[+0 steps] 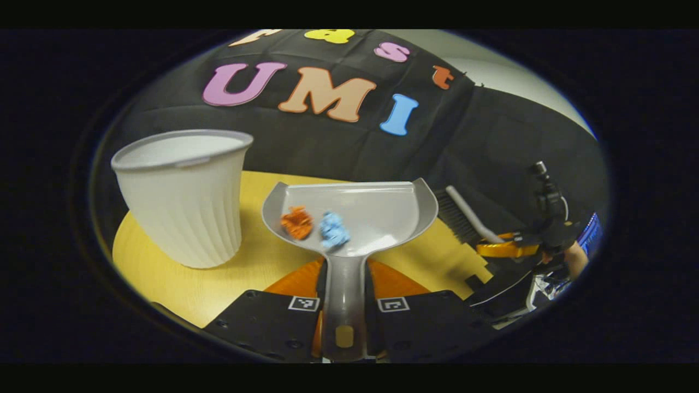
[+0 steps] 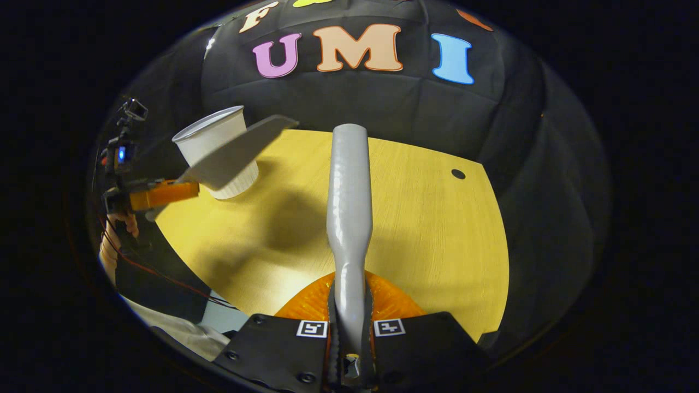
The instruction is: Pick up the small broom and dustpan from the desktop, sweep the trash into the dustpan with the broom, and then empty the trash into the garbage bin.
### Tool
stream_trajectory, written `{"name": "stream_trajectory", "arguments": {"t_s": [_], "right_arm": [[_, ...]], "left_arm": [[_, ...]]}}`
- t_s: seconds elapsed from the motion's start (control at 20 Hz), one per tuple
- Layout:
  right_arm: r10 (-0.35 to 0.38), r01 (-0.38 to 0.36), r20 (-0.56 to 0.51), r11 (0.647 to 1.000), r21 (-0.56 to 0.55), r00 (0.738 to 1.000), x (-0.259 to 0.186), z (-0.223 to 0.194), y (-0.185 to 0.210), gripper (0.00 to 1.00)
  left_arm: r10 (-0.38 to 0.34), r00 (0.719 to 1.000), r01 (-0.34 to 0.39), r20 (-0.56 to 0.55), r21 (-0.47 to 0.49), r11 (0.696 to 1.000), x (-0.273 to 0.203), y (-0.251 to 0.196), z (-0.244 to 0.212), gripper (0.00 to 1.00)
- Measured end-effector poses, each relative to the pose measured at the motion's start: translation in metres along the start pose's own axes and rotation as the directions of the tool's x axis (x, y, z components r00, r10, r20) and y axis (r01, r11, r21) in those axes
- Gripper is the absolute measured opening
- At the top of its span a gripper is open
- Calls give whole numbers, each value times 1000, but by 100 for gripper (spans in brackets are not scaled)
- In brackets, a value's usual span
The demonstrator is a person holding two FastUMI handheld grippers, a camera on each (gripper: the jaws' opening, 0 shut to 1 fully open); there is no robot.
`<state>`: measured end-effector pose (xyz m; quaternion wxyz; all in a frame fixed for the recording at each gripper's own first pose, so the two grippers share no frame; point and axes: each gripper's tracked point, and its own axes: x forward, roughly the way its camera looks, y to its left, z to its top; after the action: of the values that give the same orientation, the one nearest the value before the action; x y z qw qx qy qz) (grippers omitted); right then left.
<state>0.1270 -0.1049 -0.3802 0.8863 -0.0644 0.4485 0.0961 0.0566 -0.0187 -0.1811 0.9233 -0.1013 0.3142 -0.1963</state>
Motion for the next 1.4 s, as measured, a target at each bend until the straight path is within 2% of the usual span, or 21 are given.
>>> {"name": "stream_trajectory", "arguments": {"t_s": [0.1,0.2,0.3,0.45,0.6,0.65,0.75,0.8,0.9,0.95,1.05,1.25,1.4], "right_arm": [[20,-21,21,999,32,1000,-13,8,1,17],[40,-41,21,998,49,999,-22,-3,9,17],[69,-71,27,995,66,997,-21,-11,21,17],[95,-97,33,993,74,995,-20,-18,36,17],[155,-155,12,983,98,988,-20,-30,55,17],[175,-175,6,979,101,985,-20,-31,62,17],[185,-184,-4,979,87,983,-21,-35,69,16],[186,-184,-9,980,79,983,-23,-38,70,17],[203,-200,-19,976,81,979,-24,-41,77,16],[209,-207,-20,975,80,978,-24,-41,80,17],[211,-209,-27,975,71,977,-26,-43,82,16],[209,-204,-41,975,87,977,-28,-47,80,16],[194,-191,-33,978,90,980,-32,-45,75,17]], "left_arm": [[4,999,-5,36,33,999,-20,-11,35,24],[11,998,-14,56,63,998,-38,-13,69,24],[37,996,-45,77,107,993,-52,2,108,24],[148,985,-160,86,161,974,-67,45,161,24],[269,960,-279,78,178,943,-79,95,194,23],[311,949,-313,46,199,929,-79,111,195,23],[406,913,-382,-30,281,880,-88,148,189,24],[466,883,-419,-60,344,840,-97,168,187,22],[593,797,-480,-116,473,739,-114,204,192,24],[636,758,-486,-142,526,697,-121,219,194,24],[691,703,-486,-170,594,641,-129,237,195,24],[736,655,-466,-171,675,572,-140,250,203,24],[765,615,-412,-190,750,517,-148,256,205,24]]}}
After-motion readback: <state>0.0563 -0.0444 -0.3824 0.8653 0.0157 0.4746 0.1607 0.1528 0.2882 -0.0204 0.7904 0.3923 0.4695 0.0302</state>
